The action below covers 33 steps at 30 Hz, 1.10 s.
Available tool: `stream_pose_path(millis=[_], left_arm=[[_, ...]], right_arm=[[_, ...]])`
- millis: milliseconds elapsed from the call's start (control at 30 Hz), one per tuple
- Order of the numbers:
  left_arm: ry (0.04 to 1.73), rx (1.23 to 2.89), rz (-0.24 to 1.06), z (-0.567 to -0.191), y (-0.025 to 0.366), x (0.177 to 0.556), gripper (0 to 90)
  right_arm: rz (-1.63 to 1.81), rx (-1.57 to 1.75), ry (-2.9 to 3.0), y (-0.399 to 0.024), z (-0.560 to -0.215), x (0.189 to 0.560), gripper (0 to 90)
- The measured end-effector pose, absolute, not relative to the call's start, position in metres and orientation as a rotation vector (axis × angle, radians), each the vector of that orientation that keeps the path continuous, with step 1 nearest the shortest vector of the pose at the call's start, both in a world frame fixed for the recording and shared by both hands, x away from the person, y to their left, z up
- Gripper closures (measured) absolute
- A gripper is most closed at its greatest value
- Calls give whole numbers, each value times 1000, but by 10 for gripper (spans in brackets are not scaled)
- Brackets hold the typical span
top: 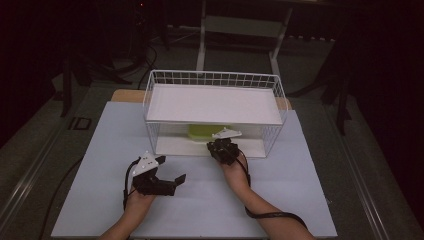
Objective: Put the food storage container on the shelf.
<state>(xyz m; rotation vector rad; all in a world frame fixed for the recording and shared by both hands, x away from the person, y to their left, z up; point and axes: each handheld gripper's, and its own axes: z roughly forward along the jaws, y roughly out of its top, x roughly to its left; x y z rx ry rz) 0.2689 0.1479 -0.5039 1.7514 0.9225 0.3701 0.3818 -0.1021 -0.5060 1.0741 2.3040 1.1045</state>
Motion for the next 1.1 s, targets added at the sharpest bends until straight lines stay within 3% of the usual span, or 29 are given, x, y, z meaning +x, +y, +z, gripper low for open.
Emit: stream_pose_path(millis=[100,233,567,700,1100], left_arm=[[914,1748,364,-503,147,269,1],[907,1744,360,-502,146,268,1],[871,1758,339,-493,140,264,1],[850,1767,333,-485,140,261,1],[839,1759,297,-478,156,242,1]], right_arm=[[1126,1059,2317,-103,-503,374,810],[1138,1017,2321,-105,-500,362,679],[1217,933,2360,-119,-491,335,189],[1288,948,2379,-130,-487,324,142],[1258,955,2362,-172,-480,292,144]])
